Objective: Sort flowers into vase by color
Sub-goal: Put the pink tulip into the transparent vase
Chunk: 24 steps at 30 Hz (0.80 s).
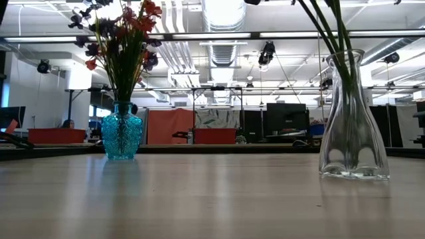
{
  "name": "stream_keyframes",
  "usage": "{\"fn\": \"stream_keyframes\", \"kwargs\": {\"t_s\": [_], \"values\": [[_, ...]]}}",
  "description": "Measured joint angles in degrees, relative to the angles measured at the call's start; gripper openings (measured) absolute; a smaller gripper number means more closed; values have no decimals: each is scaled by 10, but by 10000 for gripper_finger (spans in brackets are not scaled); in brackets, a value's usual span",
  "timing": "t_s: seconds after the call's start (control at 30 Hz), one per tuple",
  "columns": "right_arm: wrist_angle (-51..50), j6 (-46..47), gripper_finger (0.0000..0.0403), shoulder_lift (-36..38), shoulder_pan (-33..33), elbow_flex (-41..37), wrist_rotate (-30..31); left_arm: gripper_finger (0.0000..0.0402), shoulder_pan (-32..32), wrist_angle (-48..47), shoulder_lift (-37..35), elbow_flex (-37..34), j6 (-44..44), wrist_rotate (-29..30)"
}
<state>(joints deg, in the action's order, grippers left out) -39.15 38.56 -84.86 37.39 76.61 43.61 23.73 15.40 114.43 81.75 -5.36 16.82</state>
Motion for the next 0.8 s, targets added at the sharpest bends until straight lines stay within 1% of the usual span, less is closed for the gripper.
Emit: {"fn": "stream_keyframes", "kwargs": {"t_s": [0.07,0.13,0.2,0.3,0.37,0.4,0.47,0.53,0.57,0.8], "values": [[5,-12,80,-2,0,-1,2,400,0,1,0,0,5,7],[2,-25,102,-3,0,-1,4,400,-1,1,0,-1,16,7],[0,-28,131,-3,1,-1,10,400,-2,-15,1,-4,30,5],[6,-28,178,2,3,0,16,400,-2,-35,7,-7,34,-13],[13,-31,205,3,1,0,15,400,-2,-31,7,-6,34,-13],[17,-36,217,3,1,0,14,400,-2,-26,7,-4,33,-9],[24,-41,236,3,1,0,11,400,-2,-21,7,-4,43,25],[24,-42,249,2,1,0,7,400,-4,-20,9,-4,50,62],[24,-43,254,1,1,0,4,400,-4,-20,9,-4,48,71],[24,-45,266,1,-2,-3,1,400,-6,9,9,-3,34,66]]}}
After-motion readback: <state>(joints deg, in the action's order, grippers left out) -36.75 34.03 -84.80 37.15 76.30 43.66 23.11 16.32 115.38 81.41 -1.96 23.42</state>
